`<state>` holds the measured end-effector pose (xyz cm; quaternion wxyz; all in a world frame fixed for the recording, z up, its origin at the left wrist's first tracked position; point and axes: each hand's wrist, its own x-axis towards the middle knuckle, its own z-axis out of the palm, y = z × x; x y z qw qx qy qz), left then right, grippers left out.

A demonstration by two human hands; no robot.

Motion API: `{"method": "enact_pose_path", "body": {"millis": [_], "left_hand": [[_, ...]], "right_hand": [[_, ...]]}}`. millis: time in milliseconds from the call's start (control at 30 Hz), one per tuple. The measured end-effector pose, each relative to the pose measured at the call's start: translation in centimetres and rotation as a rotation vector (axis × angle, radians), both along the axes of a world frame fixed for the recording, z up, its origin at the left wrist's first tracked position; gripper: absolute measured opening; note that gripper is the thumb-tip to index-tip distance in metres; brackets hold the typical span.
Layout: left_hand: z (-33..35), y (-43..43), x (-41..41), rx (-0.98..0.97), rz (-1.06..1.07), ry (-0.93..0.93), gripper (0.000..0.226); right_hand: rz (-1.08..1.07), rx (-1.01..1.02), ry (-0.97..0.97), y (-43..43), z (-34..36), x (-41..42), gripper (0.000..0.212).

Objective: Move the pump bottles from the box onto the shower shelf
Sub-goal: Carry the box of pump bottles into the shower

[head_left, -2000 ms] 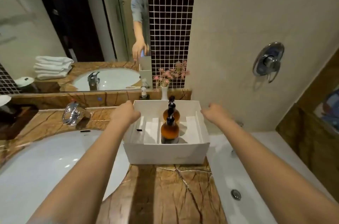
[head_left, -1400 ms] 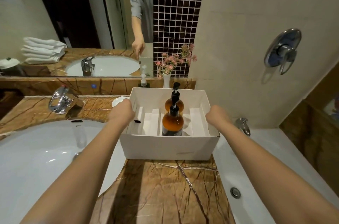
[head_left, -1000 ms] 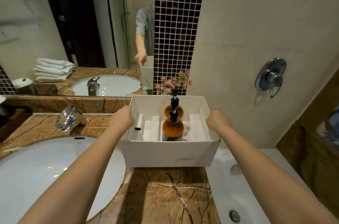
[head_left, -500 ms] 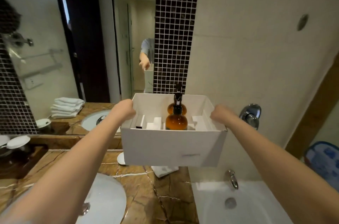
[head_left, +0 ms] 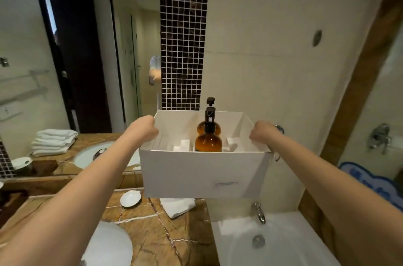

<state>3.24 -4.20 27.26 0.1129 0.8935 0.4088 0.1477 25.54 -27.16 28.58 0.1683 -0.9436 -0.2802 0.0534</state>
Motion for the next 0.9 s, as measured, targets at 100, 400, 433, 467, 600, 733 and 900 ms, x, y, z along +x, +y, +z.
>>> {"method": "enact_pose_path", "body": {"millis": [100, 400, 433, 467, 600, 733, 900], "left_hand": [[-0.4, -0.7, 1.9, 0.015, -0.035, -0.011, 0.006], [1.5, -5.5, 9.8, -0.011, -0.298, -0.045, 0.024], [1.9, -6.3, 10.8, 0.000, -0.337, -0.041, 0.027], [2.4, -7.2, 11.7, 0.008, -0.377, -0.038, 0.028], [4.0, -11.1, 15.1, 0.032, -0.548, -0.039, 0.025], [4.8, -16.4, 17.2, 0.024, -0.724, -0.069, 0.025], [4.8, -24.5, 17.9, -0.006, -0.955, -0.073, 0.025]], "right_hand": [[-0.063, -0.006, -0.033, -2.3, -0.3, 0.9, 0.029], [-0.322, 0.010, -0.066, -11.6, 1.3, 1.5, 0.034], [-0.362, 0.015, -0.074, -12.9, 1.6, 1.3, 0.033], [-0.403, 0.020, -0.082, -14.3, 1.8, 1.0, 0.032], [-0.580, 0.048, -0.106, -19.9, 3.1, -0.8, 0.033], [-0.743, 0.038, -0.134, -25.7, 3.9, -4.2, 0.016], [-0.948, 0.063, -0.164, -33.5, 3.7, -10.1, 0.028]]}}
